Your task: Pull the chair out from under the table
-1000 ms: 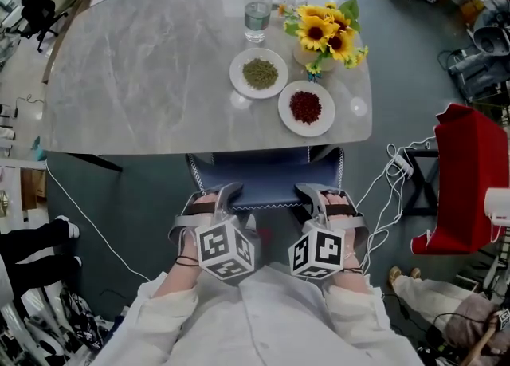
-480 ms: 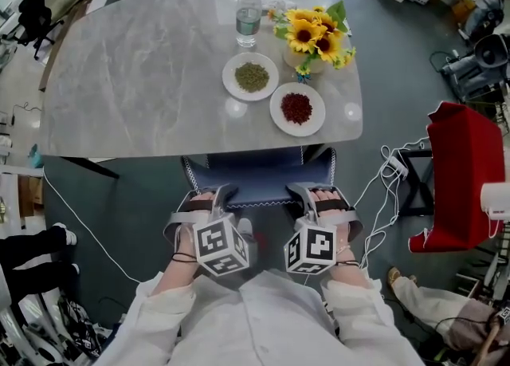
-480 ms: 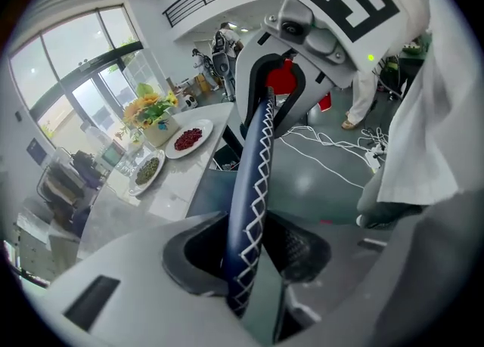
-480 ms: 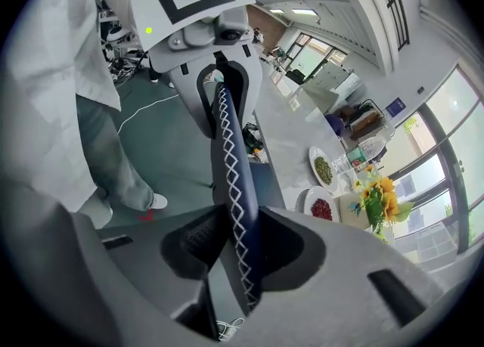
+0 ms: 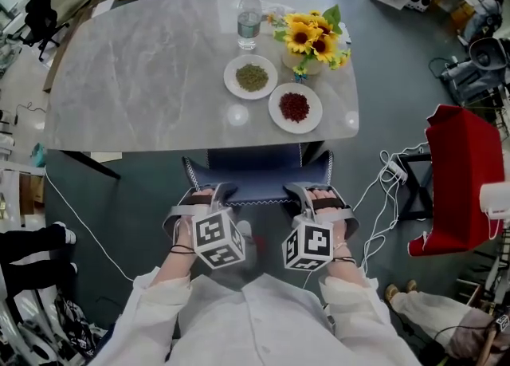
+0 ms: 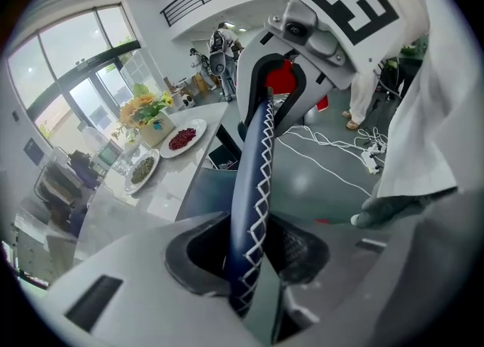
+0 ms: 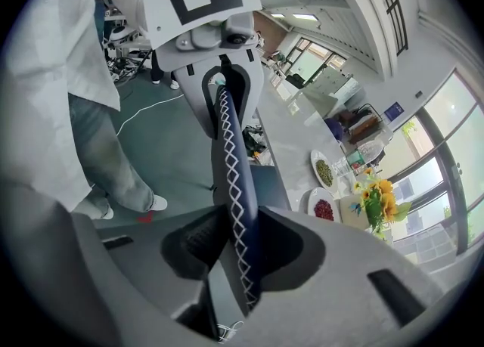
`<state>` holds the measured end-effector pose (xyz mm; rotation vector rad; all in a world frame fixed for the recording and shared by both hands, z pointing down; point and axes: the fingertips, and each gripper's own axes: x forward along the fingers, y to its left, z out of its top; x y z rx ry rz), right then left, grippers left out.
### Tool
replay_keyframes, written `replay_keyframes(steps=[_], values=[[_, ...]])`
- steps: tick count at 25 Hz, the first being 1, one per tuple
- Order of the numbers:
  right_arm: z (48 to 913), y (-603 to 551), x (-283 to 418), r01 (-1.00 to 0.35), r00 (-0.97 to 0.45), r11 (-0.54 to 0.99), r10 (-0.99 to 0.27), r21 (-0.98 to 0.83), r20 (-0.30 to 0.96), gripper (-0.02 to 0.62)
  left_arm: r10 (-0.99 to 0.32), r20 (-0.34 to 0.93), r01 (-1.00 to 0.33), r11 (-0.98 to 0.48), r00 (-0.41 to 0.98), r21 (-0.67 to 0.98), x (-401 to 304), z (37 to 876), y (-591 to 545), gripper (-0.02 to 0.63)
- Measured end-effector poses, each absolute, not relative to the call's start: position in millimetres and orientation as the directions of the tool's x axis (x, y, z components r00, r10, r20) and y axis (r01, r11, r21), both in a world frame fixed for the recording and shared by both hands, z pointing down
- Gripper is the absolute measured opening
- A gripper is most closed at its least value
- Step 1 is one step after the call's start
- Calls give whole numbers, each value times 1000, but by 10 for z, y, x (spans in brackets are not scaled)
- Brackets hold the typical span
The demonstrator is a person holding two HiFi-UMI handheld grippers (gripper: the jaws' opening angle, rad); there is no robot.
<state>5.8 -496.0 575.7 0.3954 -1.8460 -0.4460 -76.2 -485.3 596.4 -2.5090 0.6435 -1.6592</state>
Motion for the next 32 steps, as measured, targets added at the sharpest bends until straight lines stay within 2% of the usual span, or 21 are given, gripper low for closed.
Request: replay_keyframes(steps=[18,32], values=[[5922,-3957,147,-99,-297,935,-355,341,887,97,-349,896,-375,-897,274,-234,-705,6152,-3936,124],[5678,-3100,318,-61,-340,919,-386,389,858,94,-363,889,-400,-886,278,-237,-525,5901,-3015,124]])
